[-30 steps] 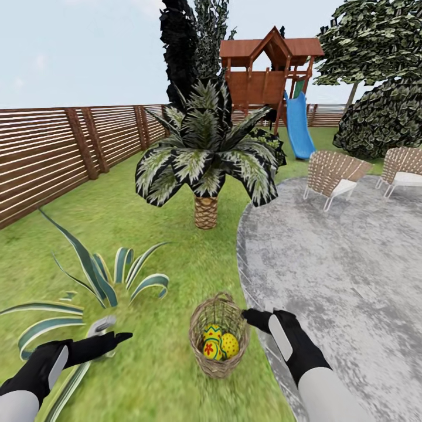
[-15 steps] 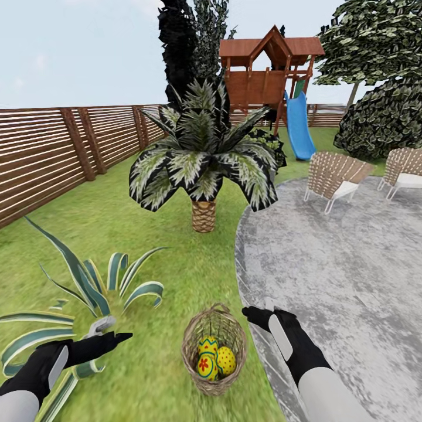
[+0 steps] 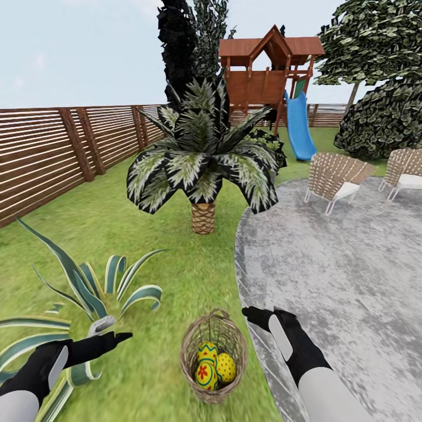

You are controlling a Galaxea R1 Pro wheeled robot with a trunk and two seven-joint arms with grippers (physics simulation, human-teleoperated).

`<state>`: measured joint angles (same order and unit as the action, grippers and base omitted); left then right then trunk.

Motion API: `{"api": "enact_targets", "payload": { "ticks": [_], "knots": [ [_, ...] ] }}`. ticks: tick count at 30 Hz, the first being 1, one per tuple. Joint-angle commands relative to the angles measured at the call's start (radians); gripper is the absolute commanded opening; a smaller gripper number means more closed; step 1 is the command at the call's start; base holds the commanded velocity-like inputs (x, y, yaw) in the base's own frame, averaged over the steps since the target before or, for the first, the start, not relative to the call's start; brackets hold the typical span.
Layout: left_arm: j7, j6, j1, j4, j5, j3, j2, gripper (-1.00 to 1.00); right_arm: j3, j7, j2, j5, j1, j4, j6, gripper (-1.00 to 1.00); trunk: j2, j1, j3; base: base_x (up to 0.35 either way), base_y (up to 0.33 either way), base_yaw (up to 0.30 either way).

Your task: Take the three Easter eggs out of the wicker basket on the lawn in the garden, then place them on the lawn next to a single tree (choose any tree) so that all three eggs are next to the same tree and none are left in the basket.

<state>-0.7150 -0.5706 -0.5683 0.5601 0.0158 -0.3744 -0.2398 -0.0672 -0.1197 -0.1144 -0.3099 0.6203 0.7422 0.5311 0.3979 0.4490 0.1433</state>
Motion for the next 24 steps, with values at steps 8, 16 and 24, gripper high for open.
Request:
{"api": "enact_targets", "payload": {
  "ticks": [8,16,24],
  "knots": [
    [-0.006,-0.008,-0.001,0.001,0.001,-0.003,0.0,1.0,0.046,-0.012,-0.003,-0.012,0.002,-0.021,0.01,1.0,0.002,0.001,0.002,0.095,0.063,0.0],
    [-0.006,-0.008,-0.001,0.0,0.0,-0.003,0.0,1.0,0.077,-0.082,-0.024,-0.009,0.081,-0.197,0.008,1.0,0.002,0.001,0.002,0.006,0.003,0.0],
    [-0.006,-0.008,-0.001,0.0,0.0,-0.003,0.0,1.0,0.078,-0.163,-0.027,-0.01,0.122,-0.292,0.004,1.0,0.002,0.001,0.002,0.009,0.002,0.0]
  ]
}}
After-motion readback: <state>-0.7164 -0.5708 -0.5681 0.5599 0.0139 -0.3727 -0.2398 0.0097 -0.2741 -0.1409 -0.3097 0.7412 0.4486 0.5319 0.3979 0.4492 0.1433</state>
